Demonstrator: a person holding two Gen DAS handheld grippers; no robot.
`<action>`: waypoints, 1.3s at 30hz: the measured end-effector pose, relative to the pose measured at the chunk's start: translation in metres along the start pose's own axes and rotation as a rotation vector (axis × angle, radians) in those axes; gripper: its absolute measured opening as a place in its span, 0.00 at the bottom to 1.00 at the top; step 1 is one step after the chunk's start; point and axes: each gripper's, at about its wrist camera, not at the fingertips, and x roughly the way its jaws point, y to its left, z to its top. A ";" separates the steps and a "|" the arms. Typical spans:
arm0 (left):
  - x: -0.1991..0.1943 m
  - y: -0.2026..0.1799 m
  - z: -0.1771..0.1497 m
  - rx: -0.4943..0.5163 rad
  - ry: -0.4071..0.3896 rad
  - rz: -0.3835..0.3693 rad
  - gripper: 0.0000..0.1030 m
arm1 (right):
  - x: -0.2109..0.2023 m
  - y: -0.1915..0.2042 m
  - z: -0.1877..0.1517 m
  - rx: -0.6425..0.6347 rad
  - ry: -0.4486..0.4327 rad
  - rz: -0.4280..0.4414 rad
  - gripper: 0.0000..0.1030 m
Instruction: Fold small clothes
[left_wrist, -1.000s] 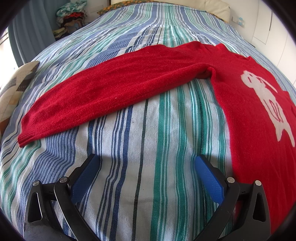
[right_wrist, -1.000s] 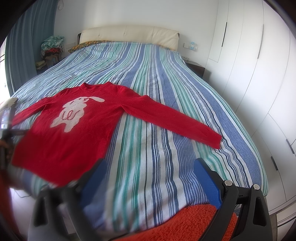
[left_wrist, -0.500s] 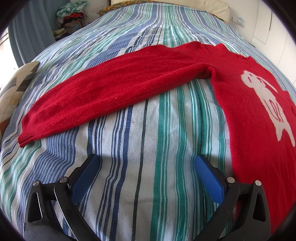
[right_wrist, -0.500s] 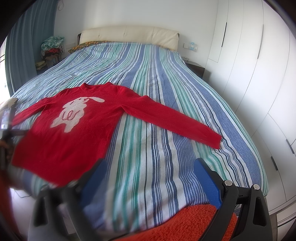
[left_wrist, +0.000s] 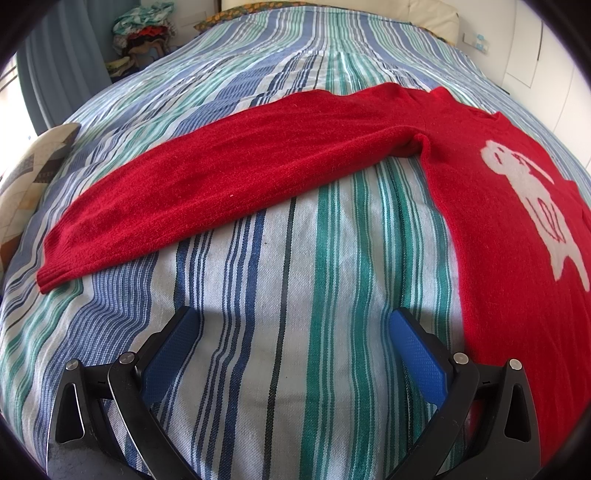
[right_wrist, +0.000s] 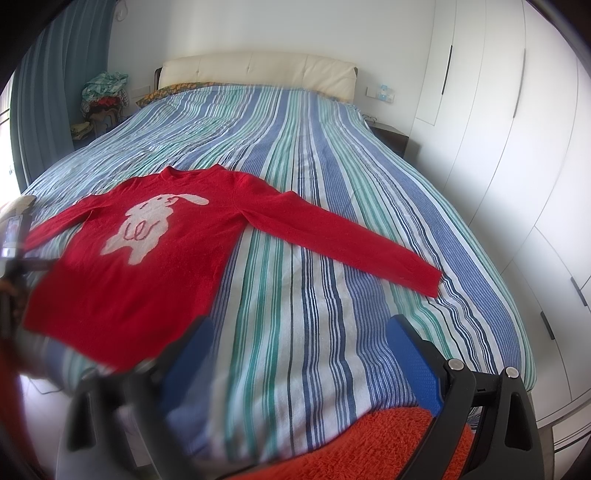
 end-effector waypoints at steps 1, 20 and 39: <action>0.000 0.000 0.000 0.000 0.000 0.000 1.00 | -0.001 0.000 0.000 0.000 0.000 0.000 0.91; 0.000 -0.001 -0.001 0.001 -0.001 -0.003 1.00 | 0.000 0.001 0.001 -0.001 -0.001 -0.001 0.91; 0.003 0.003 0.003 0.004 -0.006 -0.003 1.00 | -0.001 0.001 0.001 0.000 -0.002 -0.001 0.91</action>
